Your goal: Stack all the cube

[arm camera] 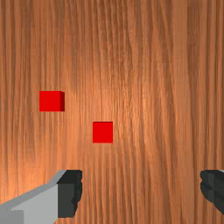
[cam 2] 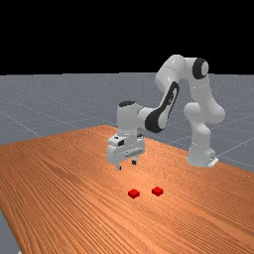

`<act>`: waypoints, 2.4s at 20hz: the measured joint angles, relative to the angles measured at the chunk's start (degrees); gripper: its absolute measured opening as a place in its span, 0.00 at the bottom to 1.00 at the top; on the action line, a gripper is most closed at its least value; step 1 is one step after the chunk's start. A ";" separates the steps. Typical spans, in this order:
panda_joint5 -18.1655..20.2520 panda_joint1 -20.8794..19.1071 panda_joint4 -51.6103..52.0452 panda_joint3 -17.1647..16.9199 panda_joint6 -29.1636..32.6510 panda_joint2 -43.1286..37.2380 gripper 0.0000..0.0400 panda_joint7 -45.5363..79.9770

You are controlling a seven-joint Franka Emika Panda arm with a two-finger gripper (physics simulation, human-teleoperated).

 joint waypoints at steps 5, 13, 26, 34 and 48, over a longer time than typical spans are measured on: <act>0.00 0.00 0.00 0.00 0.00 0.00 0.08 0.00; 0.01 -0.15 1.19 0.00 -0.41 0.75 0.98 -0.40; 0.17 0.19 2.53 -0.17 3.36 7.88 1.00 0.93; 0.00 0.77 5.12 0.16 1.29 10.70 1.00 1.04; 0.11 0.83 0.82 0.12 4.47 10.23 1.00 1.38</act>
